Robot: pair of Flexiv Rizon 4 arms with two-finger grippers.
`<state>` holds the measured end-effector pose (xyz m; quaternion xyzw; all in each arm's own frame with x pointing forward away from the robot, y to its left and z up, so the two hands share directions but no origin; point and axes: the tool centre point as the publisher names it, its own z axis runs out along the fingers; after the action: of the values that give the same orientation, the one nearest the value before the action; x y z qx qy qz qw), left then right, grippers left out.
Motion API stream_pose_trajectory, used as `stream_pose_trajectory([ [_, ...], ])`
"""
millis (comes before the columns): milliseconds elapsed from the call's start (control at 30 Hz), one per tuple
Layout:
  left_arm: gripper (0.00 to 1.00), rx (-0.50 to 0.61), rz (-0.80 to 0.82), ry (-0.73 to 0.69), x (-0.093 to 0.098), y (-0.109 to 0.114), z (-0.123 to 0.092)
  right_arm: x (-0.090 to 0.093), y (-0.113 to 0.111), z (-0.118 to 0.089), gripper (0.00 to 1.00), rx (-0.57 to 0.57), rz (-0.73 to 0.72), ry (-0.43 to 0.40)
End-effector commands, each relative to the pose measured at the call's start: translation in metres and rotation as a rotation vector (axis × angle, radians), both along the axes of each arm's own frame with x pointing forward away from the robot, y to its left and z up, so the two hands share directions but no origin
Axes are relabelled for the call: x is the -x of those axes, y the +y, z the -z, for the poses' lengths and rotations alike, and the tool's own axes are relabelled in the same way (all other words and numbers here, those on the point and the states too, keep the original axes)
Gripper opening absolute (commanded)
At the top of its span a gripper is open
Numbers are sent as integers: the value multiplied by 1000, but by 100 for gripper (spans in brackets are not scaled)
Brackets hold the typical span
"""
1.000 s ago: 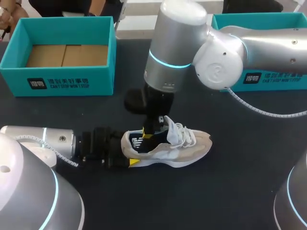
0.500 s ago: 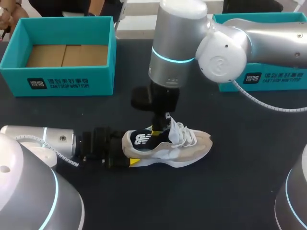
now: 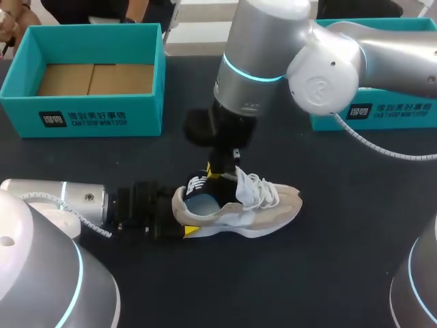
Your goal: Take the shoe out of the shoebox, open the shoe tongue, remove and reinsert the insole, then place the shoe into the shoebox
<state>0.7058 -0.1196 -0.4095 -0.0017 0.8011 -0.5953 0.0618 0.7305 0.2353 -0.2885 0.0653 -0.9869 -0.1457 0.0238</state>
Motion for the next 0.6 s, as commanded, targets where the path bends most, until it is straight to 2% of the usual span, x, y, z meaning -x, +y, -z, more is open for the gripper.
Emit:
stream_pose_trajectory([
  [33, 0, -3, -1, 0, 1, -2, 0, 10, -9, -12, 0, -8, 13, -39],
  [367, 0, -3, -1, 0, 1, -2, 0, 10, -20, -10, 0, 12, 14, -13],
  [600, 0, -3, -1, 0, 1, -2, 0, 1, -2, -8, 0, 1, -27, -6],
])
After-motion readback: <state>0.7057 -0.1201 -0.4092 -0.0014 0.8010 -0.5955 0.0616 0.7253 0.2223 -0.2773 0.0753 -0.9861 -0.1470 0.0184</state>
